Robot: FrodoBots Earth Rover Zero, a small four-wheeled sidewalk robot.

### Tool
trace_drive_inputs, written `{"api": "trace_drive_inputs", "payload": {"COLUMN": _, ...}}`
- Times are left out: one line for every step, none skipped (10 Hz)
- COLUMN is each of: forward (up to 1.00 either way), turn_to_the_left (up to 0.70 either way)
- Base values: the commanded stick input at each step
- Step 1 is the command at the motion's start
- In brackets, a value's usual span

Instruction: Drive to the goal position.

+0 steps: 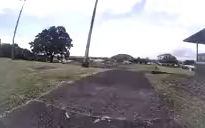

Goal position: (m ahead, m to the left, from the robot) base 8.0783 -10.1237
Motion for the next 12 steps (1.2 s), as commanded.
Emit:
{"api": "trace_drive_inputs", "payload": {"forward": 0.7, "turn_to_the_left": 0.01}}
{"api": "trace_drive_inputs", "payload": {"forward": 0.7, "turn_to_the_left": -0.11}}
{"api": "trace_drive_inputs", "payload": {"forward": 0.7, "turn_to_the_left": -0.26}}
{"api": "trace_drive_inputs", "payload": {"forward": 0.7, "turn_to_the_left": -0.34}}
{"api": "trace_drive_inputs", "payload": {"forward": 0.7, "turn_to_the_left": -0.24}}
{"api": "trace_drive_inputs", "payload": {"forward": 0.7, "turn_to_the_left": 0.01}}
{"api": "trace_drive_inputs", "payload": {"forward": 0.7, "turn_to_the_left": 0.01}}
{"api": "trace_drive_inputs", "payload": {"forward": 0.7, "turn_to_the_left": -0.11}}
{"api": "trace_drive_inputs", "payload": {"forward": 0.7, "turn_to_the_left": -0.24}}
{"api": "trace_drive_inputs", "payload": {"forward": 0.7, "turn_to_the_left": -0.32}}
{"api": "trace_drive_inputs", "payload": {"forward": 0.7, "turn_to_the_left": -0.34}}
{"api": "trace_drive_inputs", "payload": {"forward": 0.7, "turn_to_the_left": -0.34}}
